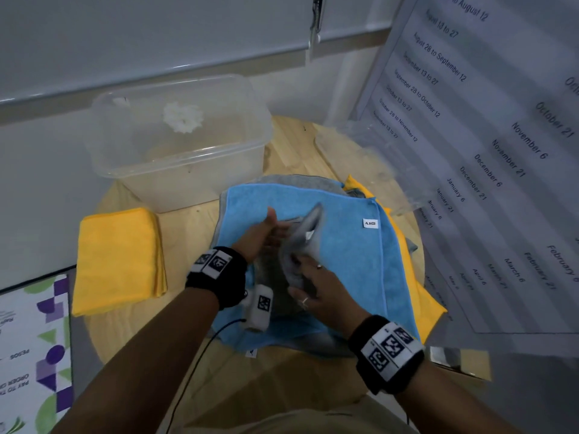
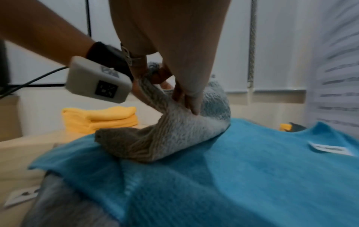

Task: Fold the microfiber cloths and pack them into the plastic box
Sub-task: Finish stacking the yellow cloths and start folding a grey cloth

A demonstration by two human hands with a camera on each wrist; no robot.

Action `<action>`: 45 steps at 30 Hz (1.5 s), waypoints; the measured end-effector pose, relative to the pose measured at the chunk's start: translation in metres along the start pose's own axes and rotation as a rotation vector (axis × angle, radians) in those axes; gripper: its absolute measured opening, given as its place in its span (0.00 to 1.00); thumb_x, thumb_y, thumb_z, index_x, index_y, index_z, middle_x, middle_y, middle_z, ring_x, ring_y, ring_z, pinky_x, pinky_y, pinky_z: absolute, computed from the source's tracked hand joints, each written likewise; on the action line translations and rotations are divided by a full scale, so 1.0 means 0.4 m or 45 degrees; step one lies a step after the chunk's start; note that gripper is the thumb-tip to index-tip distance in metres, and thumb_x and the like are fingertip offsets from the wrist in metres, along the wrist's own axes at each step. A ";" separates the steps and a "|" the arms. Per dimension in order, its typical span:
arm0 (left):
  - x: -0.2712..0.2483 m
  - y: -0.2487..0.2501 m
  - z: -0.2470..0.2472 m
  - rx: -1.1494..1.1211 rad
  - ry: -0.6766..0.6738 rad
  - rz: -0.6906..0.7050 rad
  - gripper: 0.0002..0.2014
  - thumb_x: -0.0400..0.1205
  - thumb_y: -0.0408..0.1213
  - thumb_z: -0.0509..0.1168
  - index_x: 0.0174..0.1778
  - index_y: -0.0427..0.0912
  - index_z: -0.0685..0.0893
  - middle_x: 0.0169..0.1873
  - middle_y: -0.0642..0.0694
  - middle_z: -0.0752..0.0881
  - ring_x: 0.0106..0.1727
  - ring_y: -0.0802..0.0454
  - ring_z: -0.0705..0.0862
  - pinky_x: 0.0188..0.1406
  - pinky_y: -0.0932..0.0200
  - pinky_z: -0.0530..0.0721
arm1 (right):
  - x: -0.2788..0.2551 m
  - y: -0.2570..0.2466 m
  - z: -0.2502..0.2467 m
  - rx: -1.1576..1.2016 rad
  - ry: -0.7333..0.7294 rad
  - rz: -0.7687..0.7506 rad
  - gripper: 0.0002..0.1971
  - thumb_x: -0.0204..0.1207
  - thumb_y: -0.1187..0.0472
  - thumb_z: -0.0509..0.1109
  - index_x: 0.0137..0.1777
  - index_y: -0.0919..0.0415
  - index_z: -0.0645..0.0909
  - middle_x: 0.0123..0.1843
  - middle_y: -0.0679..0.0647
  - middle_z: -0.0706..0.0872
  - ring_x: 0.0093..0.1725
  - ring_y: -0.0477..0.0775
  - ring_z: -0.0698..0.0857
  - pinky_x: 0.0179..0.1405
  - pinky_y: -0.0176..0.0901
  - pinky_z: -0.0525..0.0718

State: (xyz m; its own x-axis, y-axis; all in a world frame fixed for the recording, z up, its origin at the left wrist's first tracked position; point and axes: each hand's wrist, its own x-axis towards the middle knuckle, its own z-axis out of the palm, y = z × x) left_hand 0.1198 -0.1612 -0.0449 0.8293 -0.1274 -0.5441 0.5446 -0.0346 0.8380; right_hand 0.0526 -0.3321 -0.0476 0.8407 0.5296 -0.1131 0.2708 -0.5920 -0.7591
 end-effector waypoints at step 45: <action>-0.202 -0.098 -0.129 0.189 0.355 0.525 0.28 0.76 0.39 0.57 0.72 0.52 0.58 0.58 0.45 0.78 0.58 0.51 0.80 0.61 0.60 0.80 | 0.135 -0.122 -0.008 1.281 -0.086 0.521 0.19 0.75 0.74 0.66 0.62 0.60 0.69 0.53 0.59 0.84 0.47 0.52 0.87 0.42 0.43 0.88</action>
State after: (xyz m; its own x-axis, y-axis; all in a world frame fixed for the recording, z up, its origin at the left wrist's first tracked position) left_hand 0.0378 -0.0982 -0.0358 0.9841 0.1083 -0.1409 0.1588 -0.1801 0.9708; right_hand 0.0863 -0.2766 -0.0147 0.7437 0.4561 -0.4888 -0.5582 0.0211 -0.8294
